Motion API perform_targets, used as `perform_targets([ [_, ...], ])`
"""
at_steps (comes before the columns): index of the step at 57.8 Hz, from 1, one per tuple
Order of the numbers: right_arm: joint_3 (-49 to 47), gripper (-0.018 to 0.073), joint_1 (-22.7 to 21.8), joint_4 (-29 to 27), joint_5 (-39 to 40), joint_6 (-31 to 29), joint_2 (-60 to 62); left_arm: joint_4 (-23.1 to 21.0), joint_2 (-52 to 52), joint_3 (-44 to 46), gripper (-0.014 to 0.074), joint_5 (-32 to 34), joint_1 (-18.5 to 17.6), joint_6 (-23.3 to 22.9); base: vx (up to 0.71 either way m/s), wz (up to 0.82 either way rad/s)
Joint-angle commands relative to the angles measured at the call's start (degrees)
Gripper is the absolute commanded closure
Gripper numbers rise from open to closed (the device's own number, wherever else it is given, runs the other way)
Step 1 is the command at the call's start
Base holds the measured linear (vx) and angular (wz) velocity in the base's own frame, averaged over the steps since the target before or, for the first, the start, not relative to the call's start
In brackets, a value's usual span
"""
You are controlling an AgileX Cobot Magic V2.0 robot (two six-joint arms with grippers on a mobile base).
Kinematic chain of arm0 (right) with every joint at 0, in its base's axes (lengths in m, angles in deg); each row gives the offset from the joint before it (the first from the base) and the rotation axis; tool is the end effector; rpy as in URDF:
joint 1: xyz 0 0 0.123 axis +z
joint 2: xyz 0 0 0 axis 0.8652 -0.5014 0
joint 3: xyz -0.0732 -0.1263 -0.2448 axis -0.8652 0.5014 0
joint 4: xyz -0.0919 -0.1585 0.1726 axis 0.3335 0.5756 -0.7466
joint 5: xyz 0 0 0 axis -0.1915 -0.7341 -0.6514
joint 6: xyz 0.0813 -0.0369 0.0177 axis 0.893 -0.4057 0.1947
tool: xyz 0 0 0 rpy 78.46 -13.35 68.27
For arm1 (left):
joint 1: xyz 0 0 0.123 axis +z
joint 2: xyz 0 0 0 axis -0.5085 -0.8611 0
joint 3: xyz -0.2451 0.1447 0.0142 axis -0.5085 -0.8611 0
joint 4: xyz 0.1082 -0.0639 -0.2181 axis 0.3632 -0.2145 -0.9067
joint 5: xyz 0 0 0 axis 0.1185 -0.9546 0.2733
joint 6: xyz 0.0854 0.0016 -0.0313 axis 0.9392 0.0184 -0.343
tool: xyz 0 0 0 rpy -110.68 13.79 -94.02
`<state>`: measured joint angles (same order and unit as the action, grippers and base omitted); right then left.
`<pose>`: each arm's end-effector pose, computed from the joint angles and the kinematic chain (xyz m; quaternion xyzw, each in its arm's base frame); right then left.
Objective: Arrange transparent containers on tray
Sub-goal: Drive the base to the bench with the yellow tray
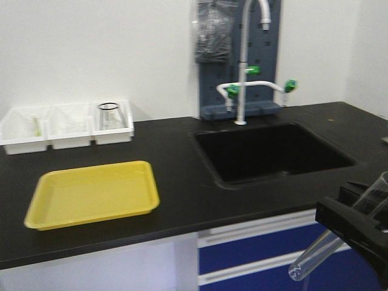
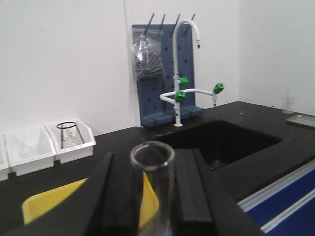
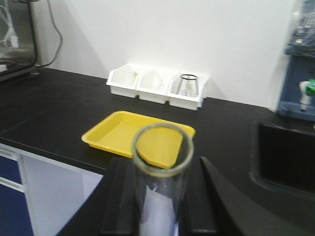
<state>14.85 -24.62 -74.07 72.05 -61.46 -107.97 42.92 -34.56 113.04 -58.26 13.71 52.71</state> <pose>0.1211 0.0839 0.3908 -0.2387 0.6937 0.1795 0.6554 0.0988 -0.0294 0.3832 0.0782 0.6725 -0.1257 0.7251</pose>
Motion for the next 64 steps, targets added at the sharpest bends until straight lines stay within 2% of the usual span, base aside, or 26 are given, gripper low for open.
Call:
perform_targets([
  [1, -1.7, 0.0463, -0.4, 0.7, 4.9, -0.5, 0.1, 0.0, -0.3, 2.1, 0.0511, 4.7, -0.3, -0.2, 0.17, 0.55],
  [28, -1.7, 0.0463, -0.4, 0.7, 4.9, -0.5, 0.1, 0.0, -0.3, 2.1, 0.0511, 4.7, -0.3, -0.2, 0.19, 0.38],
  [64, -1.7, 0.0463, -0.4, 0.7, 4.9, -0.5, 0.1, 0.0, -0.3, 2.1, 0.0511, 4.7, -0.3, -0.2, 0.28, 0.08],
])
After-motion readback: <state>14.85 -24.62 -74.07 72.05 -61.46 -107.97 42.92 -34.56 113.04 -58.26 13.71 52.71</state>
